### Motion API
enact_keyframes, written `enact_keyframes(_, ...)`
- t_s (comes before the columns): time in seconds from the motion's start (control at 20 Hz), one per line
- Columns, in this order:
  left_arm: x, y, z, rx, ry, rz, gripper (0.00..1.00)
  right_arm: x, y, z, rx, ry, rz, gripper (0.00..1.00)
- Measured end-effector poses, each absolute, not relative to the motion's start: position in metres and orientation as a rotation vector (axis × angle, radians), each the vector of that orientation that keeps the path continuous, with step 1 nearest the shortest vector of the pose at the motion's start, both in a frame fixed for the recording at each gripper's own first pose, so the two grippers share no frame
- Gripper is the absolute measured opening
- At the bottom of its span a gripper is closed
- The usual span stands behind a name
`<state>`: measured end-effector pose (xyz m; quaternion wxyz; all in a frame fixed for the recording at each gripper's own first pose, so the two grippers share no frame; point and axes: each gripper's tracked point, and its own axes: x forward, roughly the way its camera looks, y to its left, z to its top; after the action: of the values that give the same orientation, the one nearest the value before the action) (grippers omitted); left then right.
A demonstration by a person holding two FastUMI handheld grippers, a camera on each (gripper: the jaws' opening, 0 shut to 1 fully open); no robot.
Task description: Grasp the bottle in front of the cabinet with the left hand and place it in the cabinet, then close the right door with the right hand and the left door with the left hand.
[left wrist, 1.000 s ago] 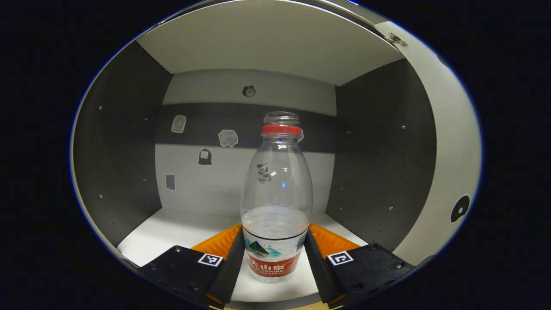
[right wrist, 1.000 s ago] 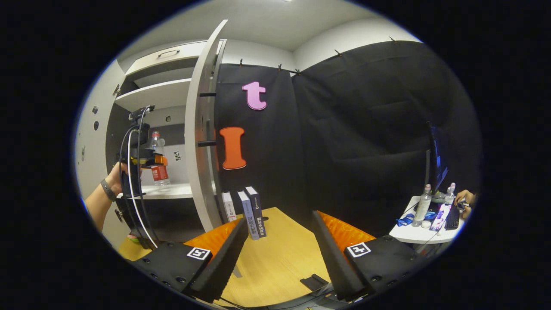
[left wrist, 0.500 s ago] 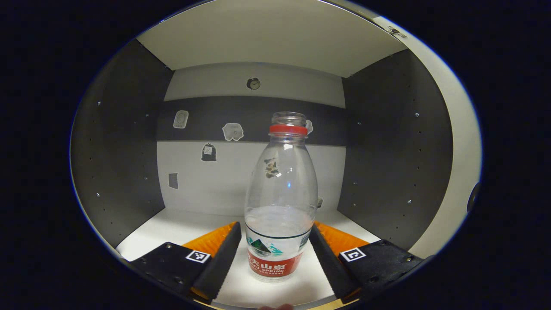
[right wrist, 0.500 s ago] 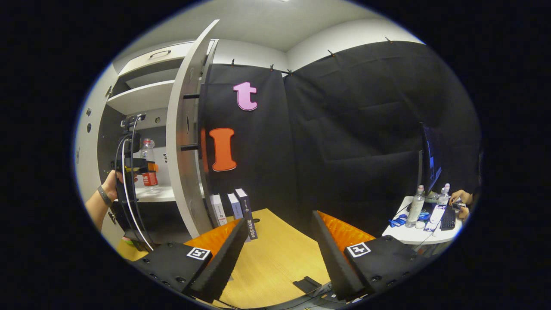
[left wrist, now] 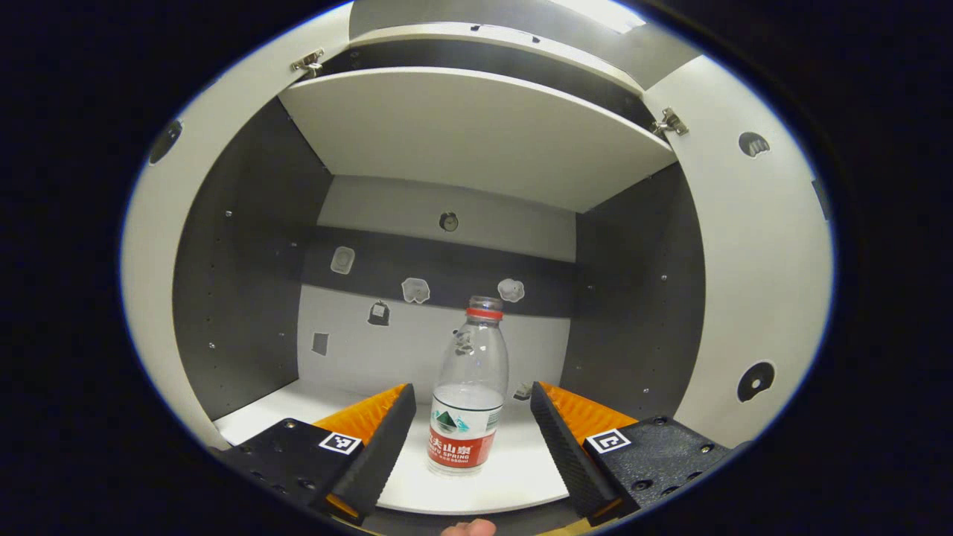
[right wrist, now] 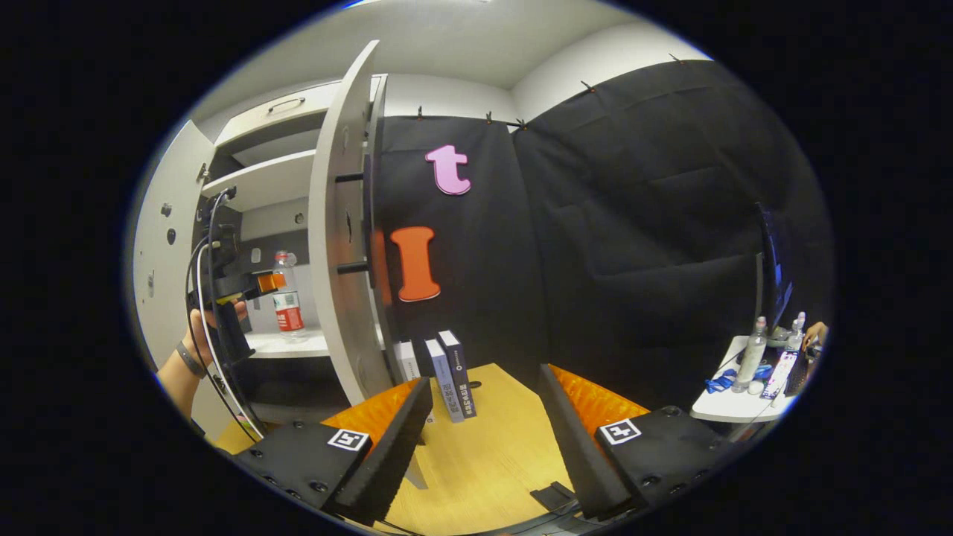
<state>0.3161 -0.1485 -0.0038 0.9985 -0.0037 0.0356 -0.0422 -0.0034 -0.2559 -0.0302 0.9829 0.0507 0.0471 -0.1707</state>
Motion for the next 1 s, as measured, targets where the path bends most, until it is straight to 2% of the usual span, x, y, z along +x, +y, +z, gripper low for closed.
enact_keyframes(0.2, 0.247, -0.149, 0.021, 0.005, 0.007, -0.044, 0.94, -0.001, -0.242, -0.015, 0.135, 0.084, -0.207, 0.97)
enact_keyframes(0.25, 0.227, -0.149, 0.021, 0.005, 0.012, -0.031, 0.92, -0.002, -0.241, -0.014, 0.138, 0.087, -0.180, 0.96)
enact_keyframes(0.3, 0.209, -0.148, 0.017, -0.004, 0.025, -0.021, 0.95, -0.003, -0.241, -0.014, 0.137, 0.095, -0.154, 0.96)
enact_keyframes(0.5, 0.132, -0.151, 0.003, -0.021, 0.066, 0.022, 0.94, -0.007, -0.248, 0.002, 0.160, 0.083, -0.068, 0.96)
enact_keyframes(0.65, 0.092, -0.149, -0.003, -0.018, 0.072, 0.052, 0.95, 0.000, -0.260, 0.020, 0.129, 0.053, -0.059, 0.96)
enact_keyframes(0.8, 0.069, -0.154, -0.014, -0.071, 0.101, 0.025, 0.95, 0.009, -0.260, 0.050, 0.104, 0.002, -0.047, 0.96)
enact_keyframes(0.85, 0.063, -0.152, -0.016, -0.081, 0.116, 0.017, 0.95, 0.014, -0.259, 0.060, 0.091, -0.013, -0.042, 0.92)
enact_keyframes(0.95, 0.057, -0.146, -0.011, -0.084, 0.122, -0.002, 0.95, 0.025, -0.256, 0.077, 0.068, -0.041, -0.039, 1.00)
enact_keyframes(1.0, 0.055, -0.140, -0.007, -0.079, 0.120, -0.006, 0.95, 0.030, -0.254, 0.083, 0.069, -0.049, -0.042, 0.96)
